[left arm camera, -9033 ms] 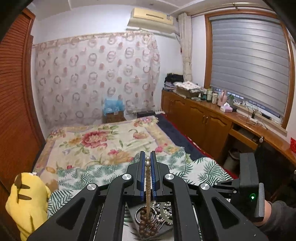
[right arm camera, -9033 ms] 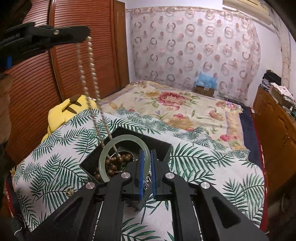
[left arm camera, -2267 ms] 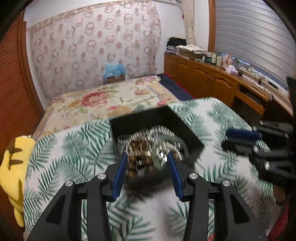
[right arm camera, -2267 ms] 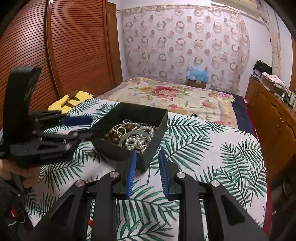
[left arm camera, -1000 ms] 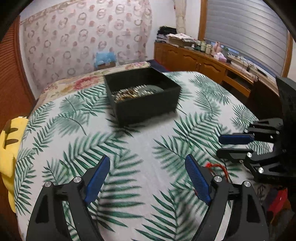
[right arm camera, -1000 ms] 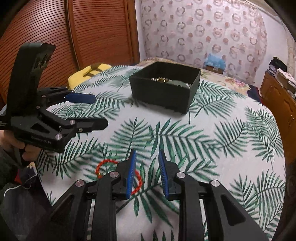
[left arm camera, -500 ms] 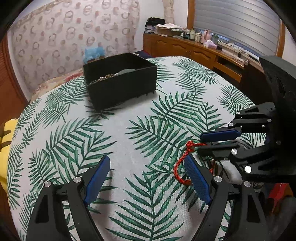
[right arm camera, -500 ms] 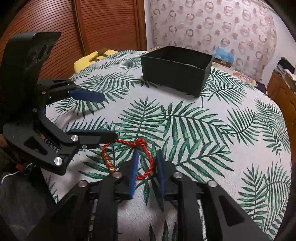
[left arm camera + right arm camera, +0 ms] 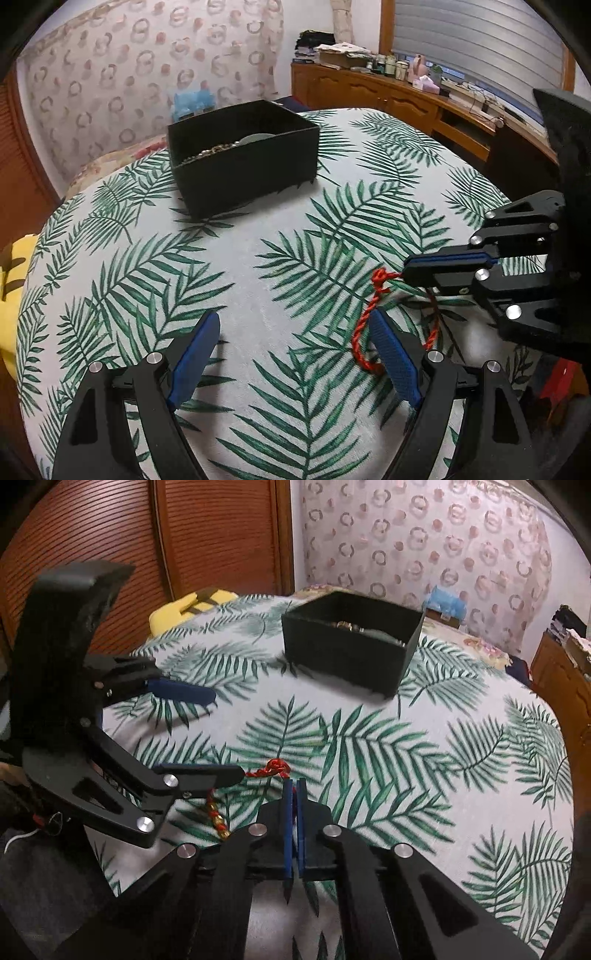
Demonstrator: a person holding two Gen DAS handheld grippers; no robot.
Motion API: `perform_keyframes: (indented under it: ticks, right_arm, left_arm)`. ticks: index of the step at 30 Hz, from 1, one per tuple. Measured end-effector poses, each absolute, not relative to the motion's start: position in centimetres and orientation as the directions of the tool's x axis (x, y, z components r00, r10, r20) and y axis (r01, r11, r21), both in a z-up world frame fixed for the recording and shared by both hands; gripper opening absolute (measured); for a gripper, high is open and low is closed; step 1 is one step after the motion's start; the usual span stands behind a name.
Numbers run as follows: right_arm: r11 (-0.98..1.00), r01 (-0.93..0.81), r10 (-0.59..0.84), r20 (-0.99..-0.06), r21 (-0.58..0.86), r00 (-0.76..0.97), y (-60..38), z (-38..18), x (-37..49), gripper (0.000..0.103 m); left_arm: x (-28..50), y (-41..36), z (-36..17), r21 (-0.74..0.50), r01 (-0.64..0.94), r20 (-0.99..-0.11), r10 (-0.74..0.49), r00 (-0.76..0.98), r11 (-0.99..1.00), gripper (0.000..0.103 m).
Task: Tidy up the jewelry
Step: 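Carry the red bracelet in the right tool over the black box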
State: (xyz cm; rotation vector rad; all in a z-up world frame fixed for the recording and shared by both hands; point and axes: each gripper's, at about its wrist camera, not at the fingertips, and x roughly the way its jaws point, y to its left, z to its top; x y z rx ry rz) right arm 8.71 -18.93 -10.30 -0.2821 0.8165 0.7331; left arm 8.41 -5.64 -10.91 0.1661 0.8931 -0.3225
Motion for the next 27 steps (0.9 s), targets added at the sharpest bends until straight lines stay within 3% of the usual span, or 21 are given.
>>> perform_keyframes:
  ticks: [27]
  right_arm:
    - [0.729, -0.682, 0.471, -0.677, -0.064, 0.566, -17.3, -4.9, 13.6, 0.002]
  left_arm:
    - [12.7, -2.6, -6.5, -0.005, 0.218, -0.694, -0.160, 0.701, 0.976, 0.080]
